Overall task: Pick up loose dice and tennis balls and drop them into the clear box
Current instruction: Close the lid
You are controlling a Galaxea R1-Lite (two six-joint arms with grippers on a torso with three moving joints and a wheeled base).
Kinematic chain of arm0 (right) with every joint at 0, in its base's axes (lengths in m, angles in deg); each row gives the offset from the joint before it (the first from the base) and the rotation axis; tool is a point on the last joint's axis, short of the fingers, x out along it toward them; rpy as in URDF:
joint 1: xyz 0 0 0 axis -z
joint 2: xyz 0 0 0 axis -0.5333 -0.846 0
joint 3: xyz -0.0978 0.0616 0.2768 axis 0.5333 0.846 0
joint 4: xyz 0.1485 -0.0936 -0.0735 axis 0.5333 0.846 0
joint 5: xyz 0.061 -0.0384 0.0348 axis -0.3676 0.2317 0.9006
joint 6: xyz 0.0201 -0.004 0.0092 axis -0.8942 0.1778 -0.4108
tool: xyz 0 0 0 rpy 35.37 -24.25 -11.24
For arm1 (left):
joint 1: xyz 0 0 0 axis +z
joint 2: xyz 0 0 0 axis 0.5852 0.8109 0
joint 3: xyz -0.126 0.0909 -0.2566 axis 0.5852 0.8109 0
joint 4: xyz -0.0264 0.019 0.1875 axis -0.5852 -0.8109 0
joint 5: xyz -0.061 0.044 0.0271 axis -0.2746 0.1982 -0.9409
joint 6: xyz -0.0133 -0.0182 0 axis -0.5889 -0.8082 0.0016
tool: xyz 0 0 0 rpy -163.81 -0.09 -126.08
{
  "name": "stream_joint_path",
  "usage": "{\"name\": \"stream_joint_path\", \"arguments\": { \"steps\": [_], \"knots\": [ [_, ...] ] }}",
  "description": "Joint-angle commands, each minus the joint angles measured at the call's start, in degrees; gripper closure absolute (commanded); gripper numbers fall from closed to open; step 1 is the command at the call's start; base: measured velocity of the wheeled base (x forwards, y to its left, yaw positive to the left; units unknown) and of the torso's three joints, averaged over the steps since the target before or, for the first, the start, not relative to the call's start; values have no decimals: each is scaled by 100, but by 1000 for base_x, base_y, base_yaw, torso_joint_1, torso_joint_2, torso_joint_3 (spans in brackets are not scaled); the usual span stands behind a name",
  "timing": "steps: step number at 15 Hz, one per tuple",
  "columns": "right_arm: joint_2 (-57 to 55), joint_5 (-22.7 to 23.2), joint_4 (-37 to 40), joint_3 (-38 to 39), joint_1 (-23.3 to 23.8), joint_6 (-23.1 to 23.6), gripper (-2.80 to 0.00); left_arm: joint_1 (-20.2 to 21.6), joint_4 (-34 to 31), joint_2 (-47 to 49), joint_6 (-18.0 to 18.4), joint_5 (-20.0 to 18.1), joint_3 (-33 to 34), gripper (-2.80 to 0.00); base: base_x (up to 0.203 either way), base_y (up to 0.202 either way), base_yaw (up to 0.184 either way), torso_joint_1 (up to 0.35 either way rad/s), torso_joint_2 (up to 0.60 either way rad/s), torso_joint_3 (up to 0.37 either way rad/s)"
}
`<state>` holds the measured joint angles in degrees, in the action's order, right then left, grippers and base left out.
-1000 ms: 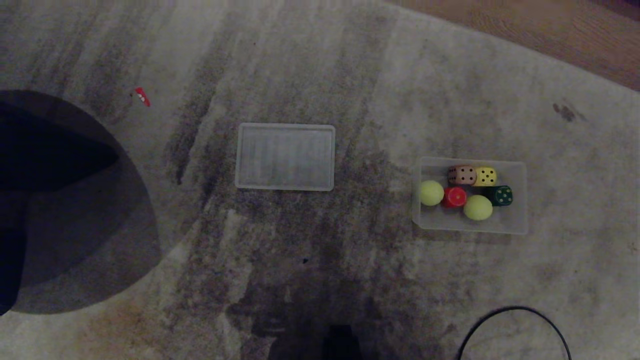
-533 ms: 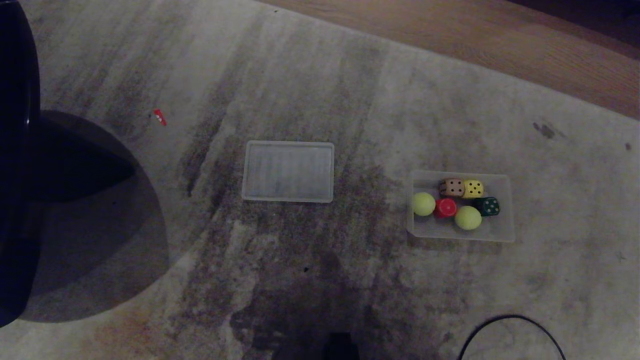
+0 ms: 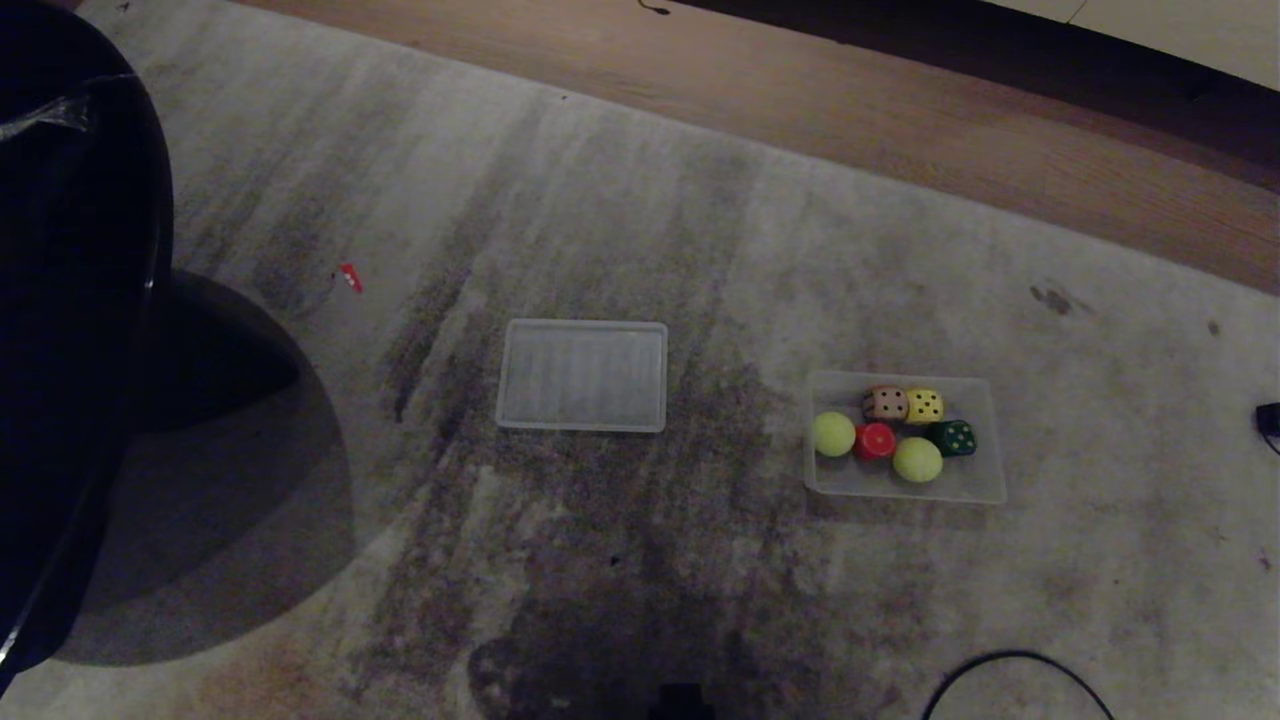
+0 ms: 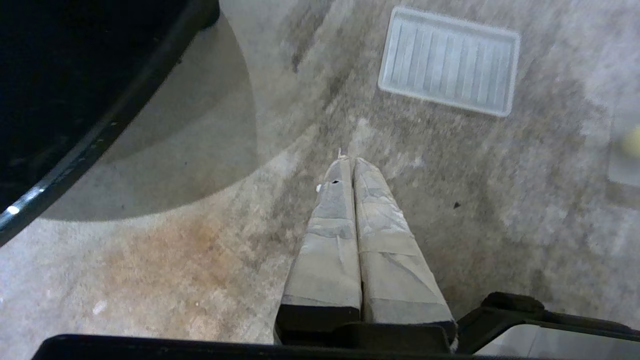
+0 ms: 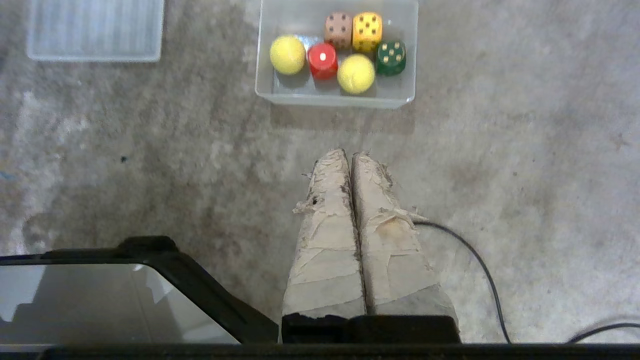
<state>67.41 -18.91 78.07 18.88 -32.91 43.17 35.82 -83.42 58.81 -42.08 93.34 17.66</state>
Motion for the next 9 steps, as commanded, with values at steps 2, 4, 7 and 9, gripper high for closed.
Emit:
{"name": "stream_joint_path", "arguments": {
  "steps": [2, 4, 7, 9],
  "knots": [
    [-16, 4, 2, -1, -2, -7, 0, 0, 5, 9, -6, 8, 9, 0, 0, 0, 0, 2, -2, 204],
    [-16, 4, 2, -1, -2, -7, 0, 0, 5, 9, -6, 8, 9, 0, 0, 0, 0, 4, -4, 205],
    [-16, 4, 2, -1, -2, -7, 0, 0, 5, 9, -6, 8, 9, 0, 0, 0, 0, 1, -2, 199],
    [-16, 4, 2, -1, -2, -2, 0, 0, 5, 9, -9, 8, 9, 0, 0, 0, 0, 2, 1, 207]
  ]
}}
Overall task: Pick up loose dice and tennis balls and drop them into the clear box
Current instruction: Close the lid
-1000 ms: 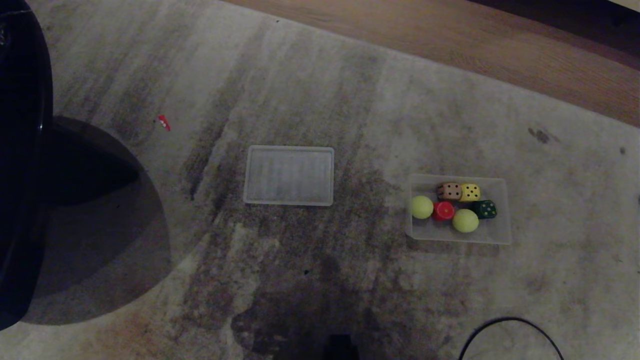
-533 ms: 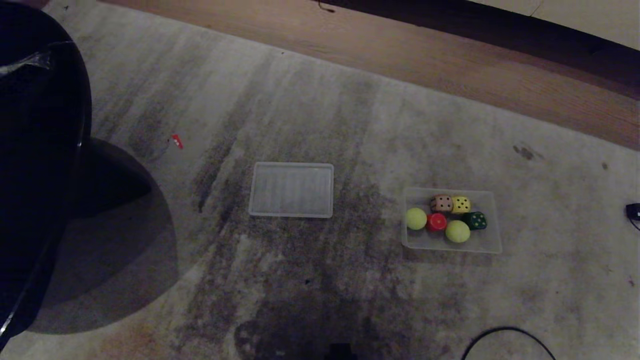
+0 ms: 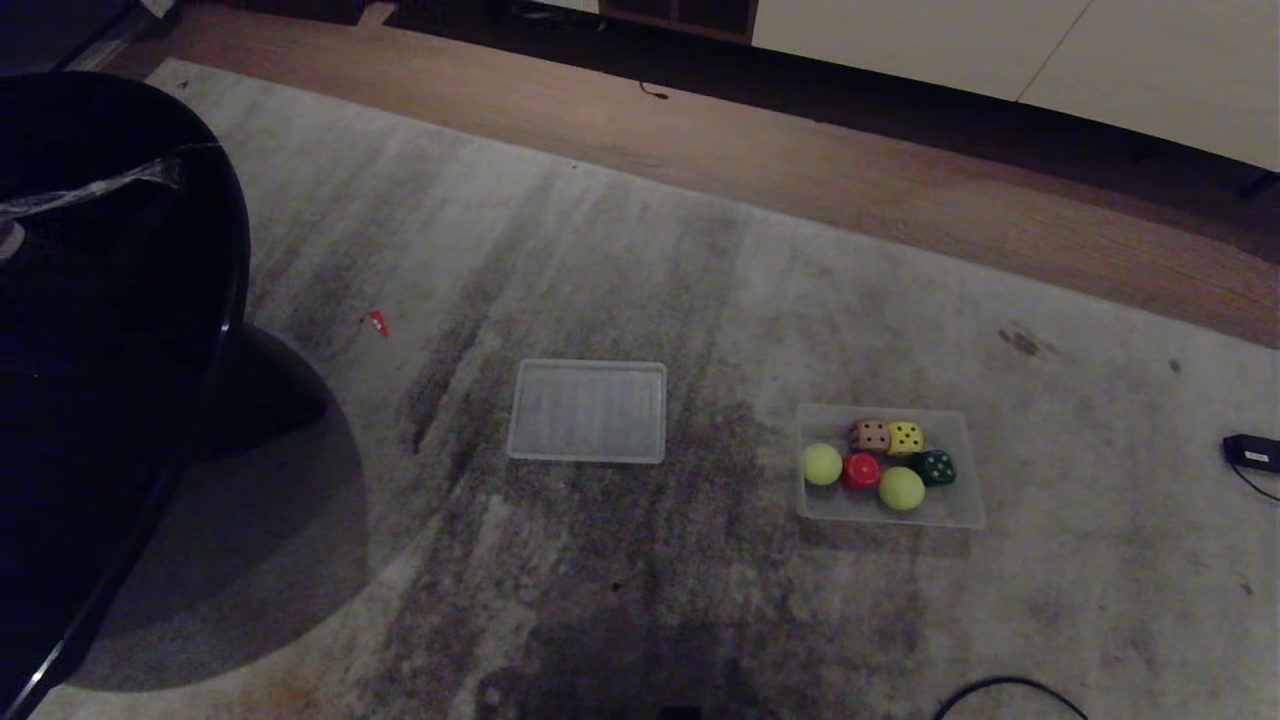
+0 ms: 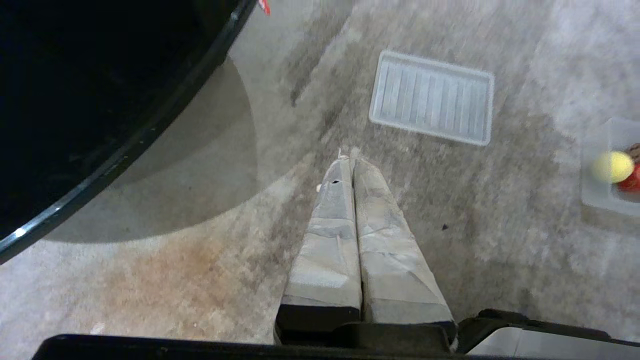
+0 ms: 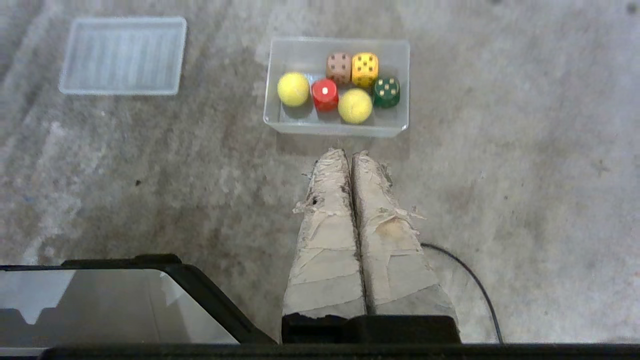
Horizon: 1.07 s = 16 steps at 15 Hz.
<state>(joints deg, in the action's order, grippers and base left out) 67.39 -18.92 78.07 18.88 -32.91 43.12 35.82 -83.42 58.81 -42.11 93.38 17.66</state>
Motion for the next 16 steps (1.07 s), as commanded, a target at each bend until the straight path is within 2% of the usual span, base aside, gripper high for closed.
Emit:
{"name": "stream_joint_path", "arguments": {
  "steps": [1, 16],
  "knots": [
    [-14, 4, 2, -1, -2, -2, 0, 0, 5, 9, -3, 3, 9, 0, 0, 0, 0, 2, 4, 204],
    [-14, 4, 2, -1, -2, 1, 0, 0, 5, 9, -12, 3, 9, 0, 0, 0, 0, 3, 2, 201]
  ]
}}
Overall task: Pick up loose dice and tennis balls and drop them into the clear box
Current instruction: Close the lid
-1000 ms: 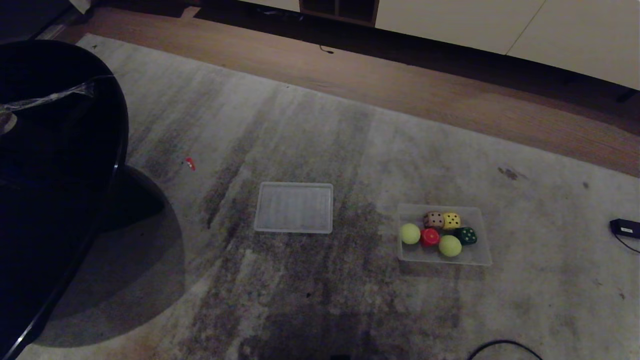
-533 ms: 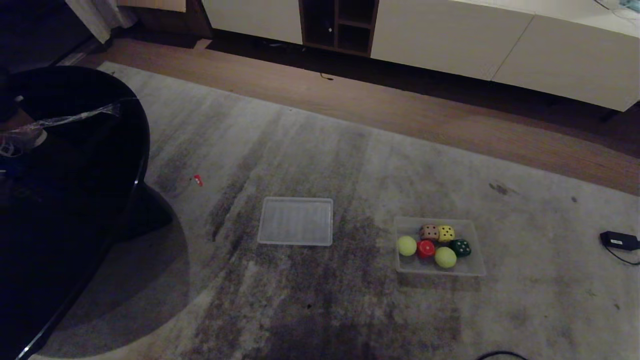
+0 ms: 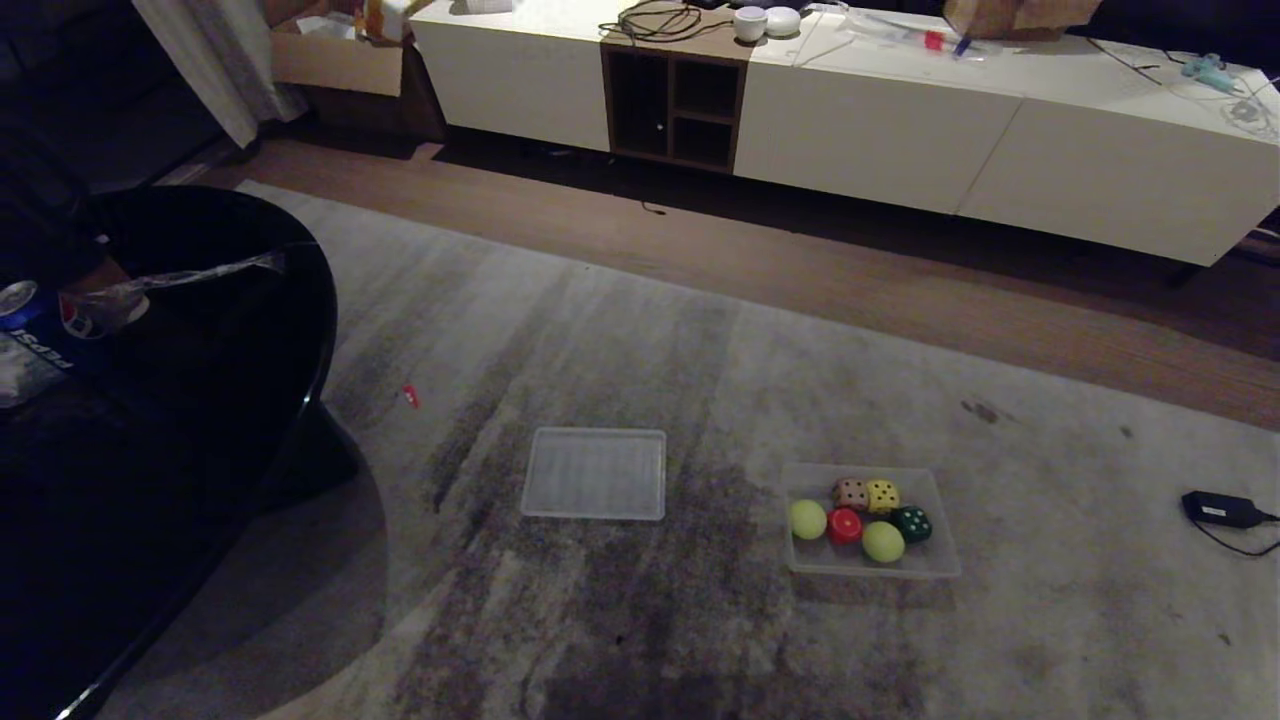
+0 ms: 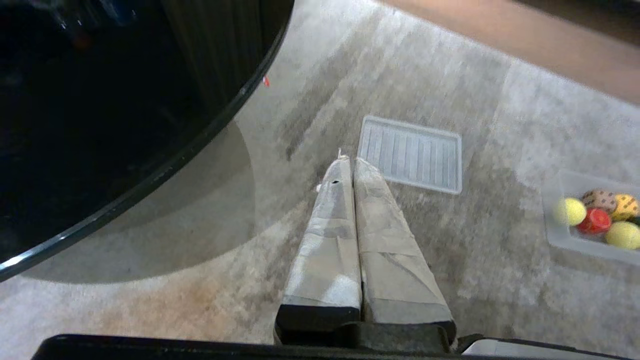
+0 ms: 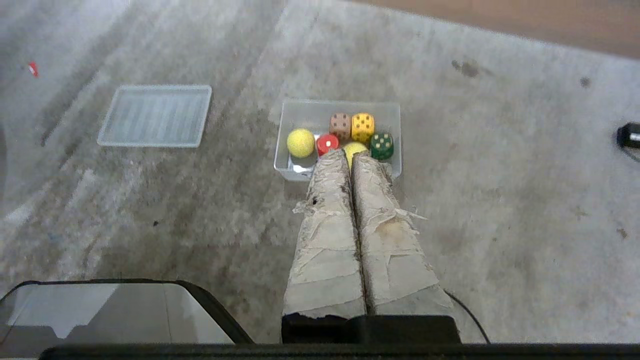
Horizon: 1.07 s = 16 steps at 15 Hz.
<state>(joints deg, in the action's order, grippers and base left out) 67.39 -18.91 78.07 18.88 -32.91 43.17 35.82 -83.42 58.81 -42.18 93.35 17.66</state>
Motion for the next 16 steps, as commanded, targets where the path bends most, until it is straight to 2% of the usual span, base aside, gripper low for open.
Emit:
{"name": "stream_joint_path", "arguments": {
  "steps": [1, 16],
  "knots": [
    [-14, 3, 2, -1, -2, -7, 0, 0, 5, 9, -5, 6, 9, 0, 0, 0, 0, 2, -7, 203],
    [-14, 3, 2, -1, -2, -7, 0, 0, 5, 9, -12, 6, 9, 0, 0, 0, 0, 3, 1, 203]
  ]
}}
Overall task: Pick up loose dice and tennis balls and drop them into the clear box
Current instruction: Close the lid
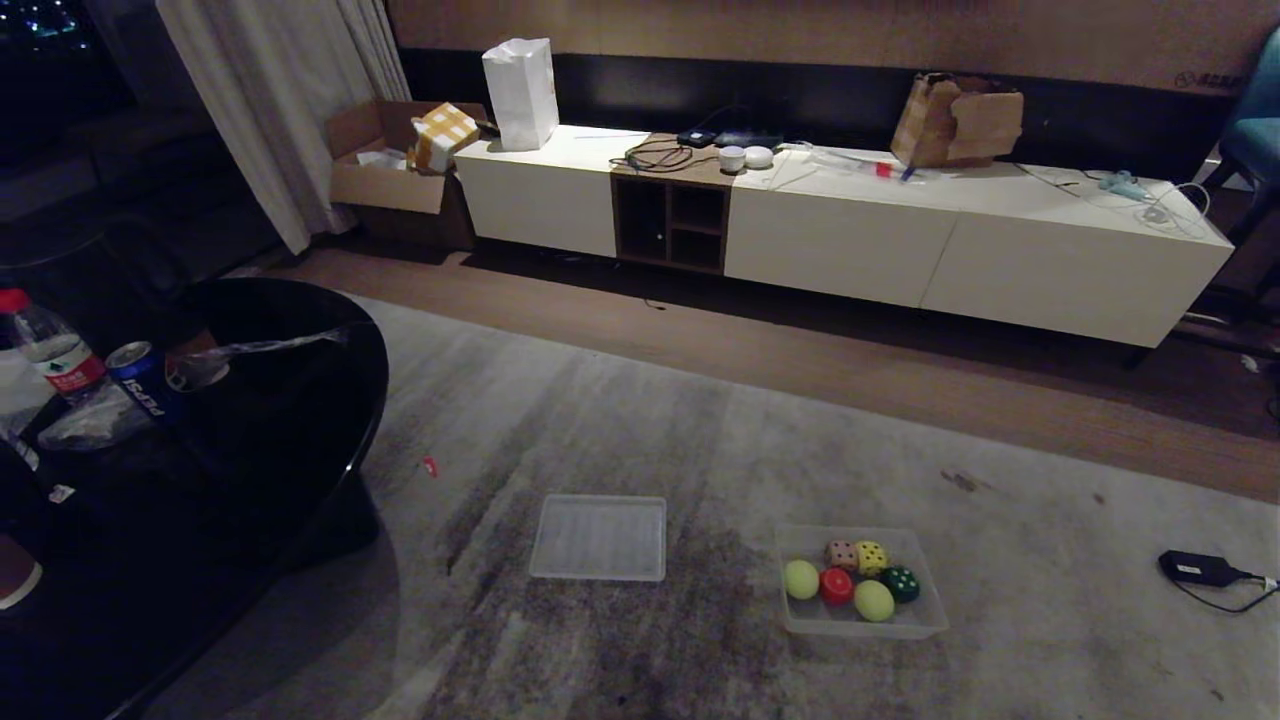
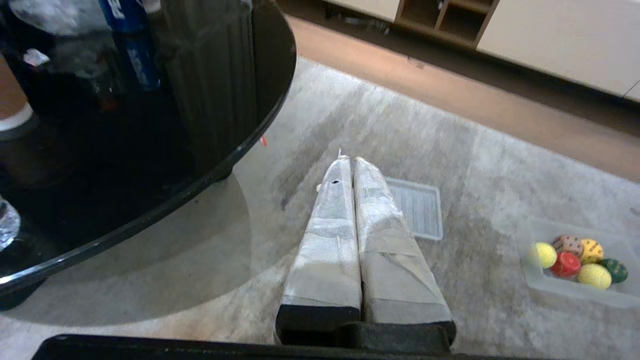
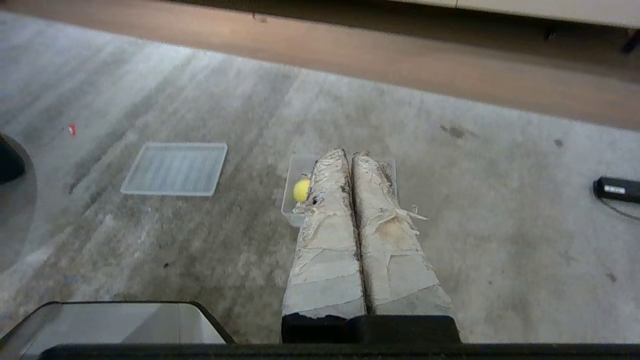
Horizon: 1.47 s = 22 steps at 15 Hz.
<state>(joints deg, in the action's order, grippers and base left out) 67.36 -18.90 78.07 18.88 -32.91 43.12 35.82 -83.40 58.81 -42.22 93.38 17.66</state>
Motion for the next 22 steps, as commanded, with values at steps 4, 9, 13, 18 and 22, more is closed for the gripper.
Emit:
{"name": "stream_joint_path", "arguments": {
  "steps": [4, 9, 13, 18, 22],
  "knots": [
    [-11, 11, 2, -1, -2, 7, 0, 0, -7, 9, 8, 3, 9, 0, 0, 0, 0, 2, 8, 183],
    [-11, 2, 2, -1, -2, 6, 0, 0, -7, 9, 16, 3, 9, 0, 0, 0, 0, 2, 5, 31],
    [-11, 2, 11, -1, -2, 6, 0, 0, -7, 9, 16, 3, 9, 0, 0, 0, 0, 0, 0, 0],
    [-11, -7, 11, -1, -2, 6, 0, 0, -7, 9, 16, 3, 9, 0, 1, -4, 95, 2, 1, 0],
    [-11, -7, 11, -1, -2, -2, 0, 0, -7, 9, 8, 3, 9, 0, 2, -8, 164, 1, 3, 3]
  ]
}}
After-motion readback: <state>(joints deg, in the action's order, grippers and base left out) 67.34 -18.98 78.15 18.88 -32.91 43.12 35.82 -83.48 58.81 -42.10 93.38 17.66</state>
